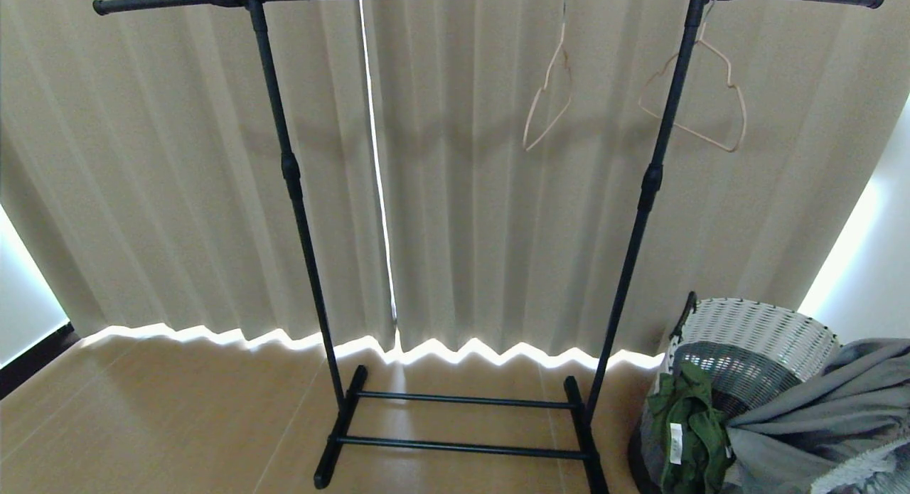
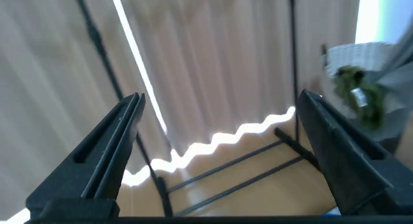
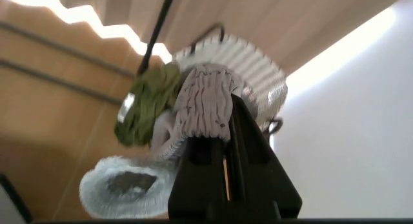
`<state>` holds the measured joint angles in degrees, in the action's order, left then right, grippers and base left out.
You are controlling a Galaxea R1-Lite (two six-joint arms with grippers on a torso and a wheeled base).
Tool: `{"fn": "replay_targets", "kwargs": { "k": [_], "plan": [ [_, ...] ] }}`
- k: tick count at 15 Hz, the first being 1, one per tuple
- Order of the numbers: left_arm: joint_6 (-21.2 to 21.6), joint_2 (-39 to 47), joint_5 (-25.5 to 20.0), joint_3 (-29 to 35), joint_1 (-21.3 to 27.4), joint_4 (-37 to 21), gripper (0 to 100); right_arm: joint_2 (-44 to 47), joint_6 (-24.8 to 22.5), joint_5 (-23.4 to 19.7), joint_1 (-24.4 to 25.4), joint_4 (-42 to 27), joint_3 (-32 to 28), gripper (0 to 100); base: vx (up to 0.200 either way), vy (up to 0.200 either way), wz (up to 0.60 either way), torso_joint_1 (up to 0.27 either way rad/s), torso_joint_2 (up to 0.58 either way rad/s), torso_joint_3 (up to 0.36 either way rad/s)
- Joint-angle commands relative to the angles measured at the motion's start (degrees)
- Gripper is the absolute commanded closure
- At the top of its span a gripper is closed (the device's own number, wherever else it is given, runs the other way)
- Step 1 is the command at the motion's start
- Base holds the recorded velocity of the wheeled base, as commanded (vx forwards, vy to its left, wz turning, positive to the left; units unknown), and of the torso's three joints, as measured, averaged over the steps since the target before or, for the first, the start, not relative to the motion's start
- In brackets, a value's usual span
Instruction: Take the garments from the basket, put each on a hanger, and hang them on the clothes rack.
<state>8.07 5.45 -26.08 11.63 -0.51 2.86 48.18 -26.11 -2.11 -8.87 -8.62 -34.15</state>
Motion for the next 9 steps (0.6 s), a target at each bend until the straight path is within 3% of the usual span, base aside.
{"fn": "replay_targets", "kwargs": {
  "k": [1, 2, 3, 5, 7, 9],
  "plan": [
    [0.0, 14.9, -3.4, 9.2, 0.1, 0.3, 0, 0.3, 0.4, -1.9, 0.3, 0.0, -1.9, 100, 0.0, 0.0, 0.0, 0.0, 0.0, 0.0],
    [0.1, 21.1, -3.5, 12.9, 0.4, 0.4, 0, 0.5, 2.0, -4.6, 1.4, 0.0, -3.3, 100, 0.0, 0.0, 0.0, 0.0, 0.0, 0.0],
    [0.1, 21.1, -3.5, 12.9, 0.4, 0.4, 0, 0.5, 2.0, -4.6, 1.4, 0.0, -3.3, 100, 0.0, 0.0, 0.0, 0.0, 0.0, 0.0],
    [-0.2, 35.9, -3.4, 19.5, 8.5, 4.0, 0, 2.4, 6.7, -4.8, 8.7, 0.0, -6.4, 100, 0.0, 0.0, 0.0, 0.0, 0.0, 0.0],
    [-0.3, 46.1, -2.7, 19.8, 15.5, 11.2, 0, 4.3, 8.7, -4.7, 11.7, 0.0, -8.9, 100, 0.0, 0.0, 0.0, 0.0, 0.0, 0.0],
    [-0.2, 55.5, 1.4, 19.7, 22.1, 17.5, 0, 6.3, 9.6, -4.7, 12.6, 0.0, -11.1, 100, 0.0, 0.0, 0.0, 0.0, 0.0, 0.0]
  ]
}}
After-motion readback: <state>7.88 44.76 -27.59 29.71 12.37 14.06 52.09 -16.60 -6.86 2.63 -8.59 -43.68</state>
